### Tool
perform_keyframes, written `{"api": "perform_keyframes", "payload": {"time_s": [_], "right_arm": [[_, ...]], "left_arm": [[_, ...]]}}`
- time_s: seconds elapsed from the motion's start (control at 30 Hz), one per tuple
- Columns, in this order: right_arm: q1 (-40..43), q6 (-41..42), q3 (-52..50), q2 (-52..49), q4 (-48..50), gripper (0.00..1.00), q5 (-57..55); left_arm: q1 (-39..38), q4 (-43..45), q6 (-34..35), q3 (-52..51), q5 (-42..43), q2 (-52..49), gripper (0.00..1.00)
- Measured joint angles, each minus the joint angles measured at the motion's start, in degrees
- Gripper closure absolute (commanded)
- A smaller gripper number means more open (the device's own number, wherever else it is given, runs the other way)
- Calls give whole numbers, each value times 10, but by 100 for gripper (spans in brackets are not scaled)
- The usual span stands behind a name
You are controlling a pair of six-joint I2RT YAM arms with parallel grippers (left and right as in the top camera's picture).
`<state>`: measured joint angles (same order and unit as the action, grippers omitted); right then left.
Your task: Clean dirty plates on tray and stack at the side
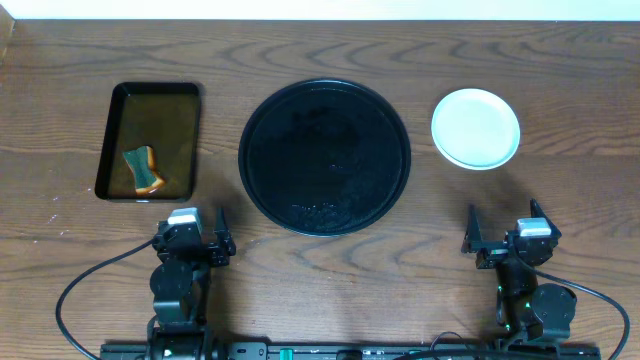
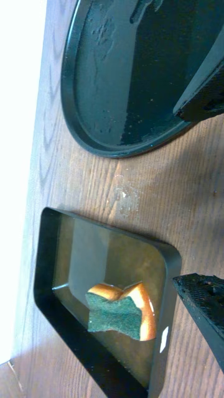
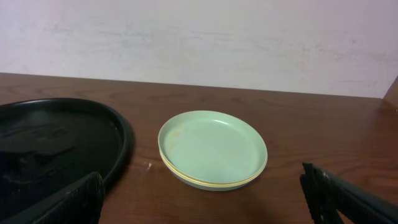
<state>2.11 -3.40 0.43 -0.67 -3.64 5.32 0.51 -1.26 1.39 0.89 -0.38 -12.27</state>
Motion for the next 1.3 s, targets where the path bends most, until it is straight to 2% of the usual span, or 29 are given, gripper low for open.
{"api": "perform_keyframes", "payload": {"time_s": [0.3,1.3], "right_arm": [[0,0,0,0,0,1,0],[0,0,0,0,0,1,0]], "left_arm": [[0,0,0,0,0,53,21],[0,-2,-19,1,4,102,21]]}}
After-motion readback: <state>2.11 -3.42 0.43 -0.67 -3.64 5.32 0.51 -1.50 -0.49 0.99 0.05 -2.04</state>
